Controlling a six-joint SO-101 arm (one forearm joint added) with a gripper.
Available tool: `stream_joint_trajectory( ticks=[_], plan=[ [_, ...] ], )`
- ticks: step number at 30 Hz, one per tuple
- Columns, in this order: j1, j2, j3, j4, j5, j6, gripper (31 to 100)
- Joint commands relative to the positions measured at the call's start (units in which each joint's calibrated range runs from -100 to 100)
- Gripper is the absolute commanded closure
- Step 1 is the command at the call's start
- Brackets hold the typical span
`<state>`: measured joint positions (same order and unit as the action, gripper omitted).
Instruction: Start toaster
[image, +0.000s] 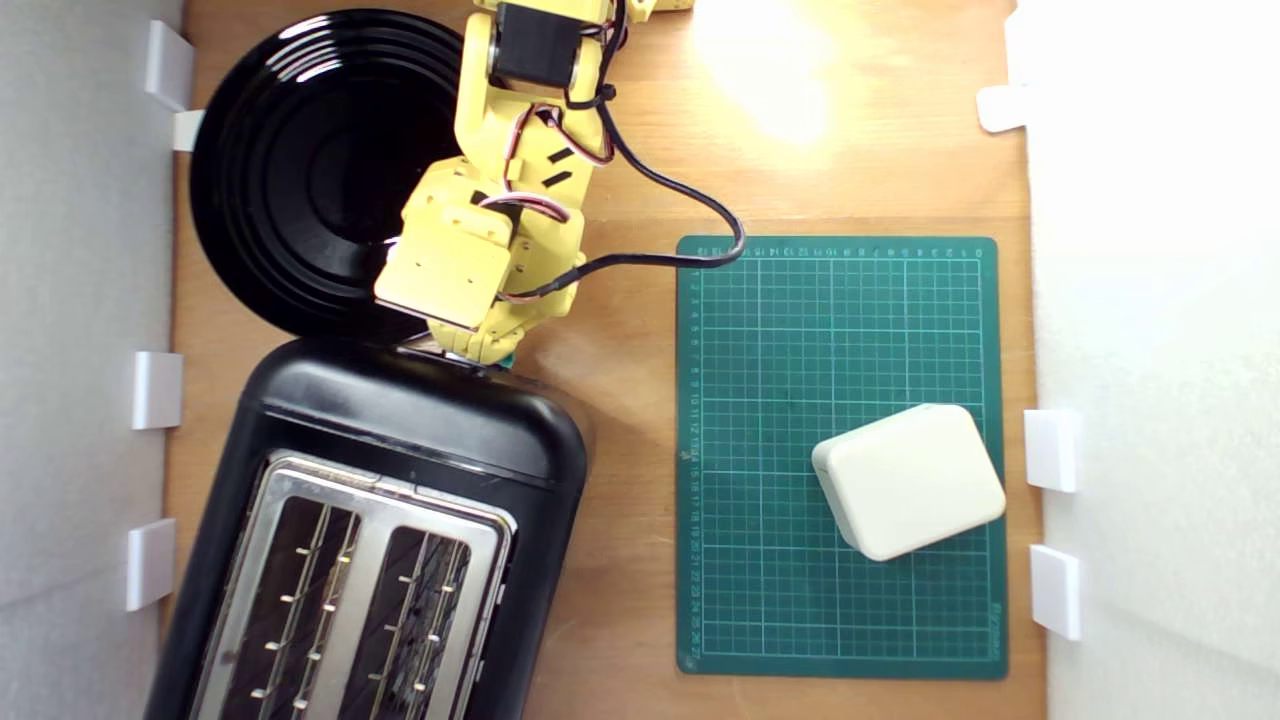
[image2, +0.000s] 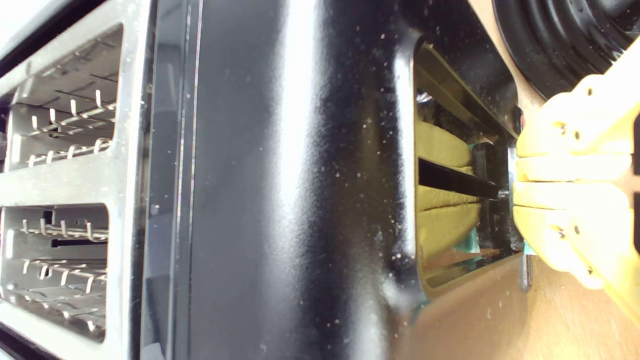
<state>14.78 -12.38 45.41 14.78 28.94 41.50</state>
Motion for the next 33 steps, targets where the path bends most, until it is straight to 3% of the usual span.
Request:
stream_joint_trajectory(
  ticks=[1, 9, 21, 33],
  plan=[
    [1.26, 4.14, 3.88, -0.9, -2.77, -0.22, 98.9],
    [1.02, 4.22, 9.97, -0.9, -8.08, -0.22, 98.9],
    [0.54, 12.05, 9.34, -0.05, -9.88, -1.63, 98.9],
    [0.62, 10.22, 8.52, 0.32, -10.56, -1.69, 98.9]
  ],
)
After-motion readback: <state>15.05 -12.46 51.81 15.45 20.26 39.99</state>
